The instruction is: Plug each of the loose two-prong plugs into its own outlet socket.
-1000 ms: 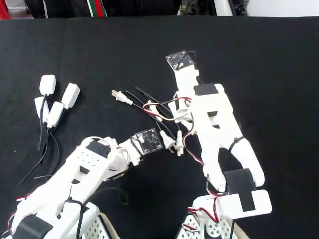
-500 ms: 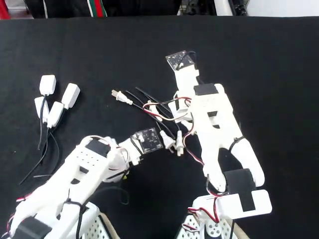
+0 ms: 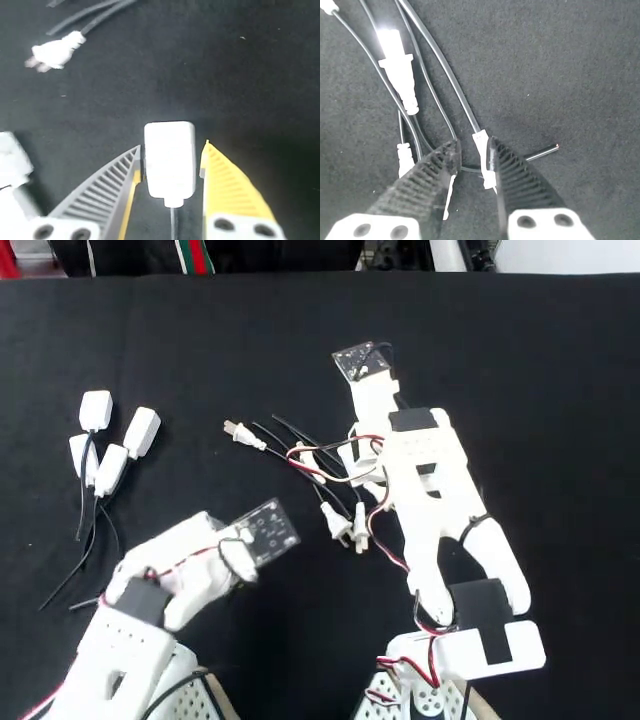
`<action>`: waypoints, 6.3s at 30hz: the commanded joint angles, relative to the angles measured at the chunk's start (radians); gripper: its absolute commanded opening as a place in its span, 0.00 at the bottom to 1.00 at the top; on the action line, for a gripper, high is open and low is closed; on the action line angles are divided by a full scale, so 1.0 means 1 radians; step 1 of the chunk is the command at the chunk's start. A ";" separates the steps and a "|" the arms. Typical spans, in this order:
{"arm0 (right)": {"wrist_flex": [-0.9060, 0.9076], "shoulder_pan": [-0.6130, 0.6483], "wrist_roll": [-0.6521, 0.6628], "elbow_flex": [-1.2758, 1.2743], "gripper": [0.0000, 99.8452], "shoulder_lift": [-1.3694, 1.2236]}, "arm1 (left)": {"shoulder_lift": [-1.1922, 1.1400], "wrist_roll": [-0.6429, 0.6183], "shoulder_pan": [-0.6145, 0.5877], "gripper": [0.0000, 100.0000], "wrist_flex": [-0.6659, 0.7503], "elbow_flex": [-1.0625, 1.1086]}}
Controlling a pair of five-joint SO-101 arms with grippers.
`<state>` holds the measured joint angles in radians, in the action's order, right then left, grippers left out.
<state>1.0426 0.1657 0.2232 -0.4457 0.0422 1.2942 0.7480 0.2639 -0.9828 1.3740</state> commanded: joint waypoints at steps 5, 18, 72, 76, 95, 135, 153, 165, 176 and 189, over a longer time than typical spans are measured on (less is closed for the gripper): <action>-0.008 -0.009 -0.003 0.005 0.10 0.038 | 0.422 -0.015 -0.081 0.20 -0.308 -0.067; 0.166 0.120 0.120 0.015 0.10 0.041 | 0.526 -0.106 -0.475 0.19 -0.370 0.137; 0.663 0.307 0.216 0.697 0.07 -0.725 | 0.526 0.005 -0.568 0.19 -0.364 0.260; 0.701 0.307 0.180 0.746 0.12 -0.725 | 0.526 0.005 -0.568 0.19 -0.364 0.262; 0.620 0.269 0.107 0.699 0.05 -0.601 | 0.526 0.005 -0.568 0.19 -0.362 0.262; 0.193 0.331 -0.014 -0.217 0.05 0.607 | 0.526 0.005 -0.568 0.19 -0.358 0.269; 0.247 0.450 0.044 -0.044 0.05 -0.154 | 0.526 0.005 -0.568 0.19 -0.358 0.269; 0.419 0.493 0.118 0.183 0.08 -0.441 | 0.526 0.006 -0.568 0.19 -0.358 0.269; 0.580 0.488 0.163 0.383 0.08 -0.624 | 0.526 0.006 -0.568 0.19 -0.358 0.269; 0.575 0.493 0.161 0.387 0.08 -0.651 | 0.526 0.006 -0.568 0.19 -0.359 0.269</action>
<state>1.6164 0.6414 0.3813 -0.0591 -0.5930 1.8205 0.7419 -0.3145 -1.3295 1.6364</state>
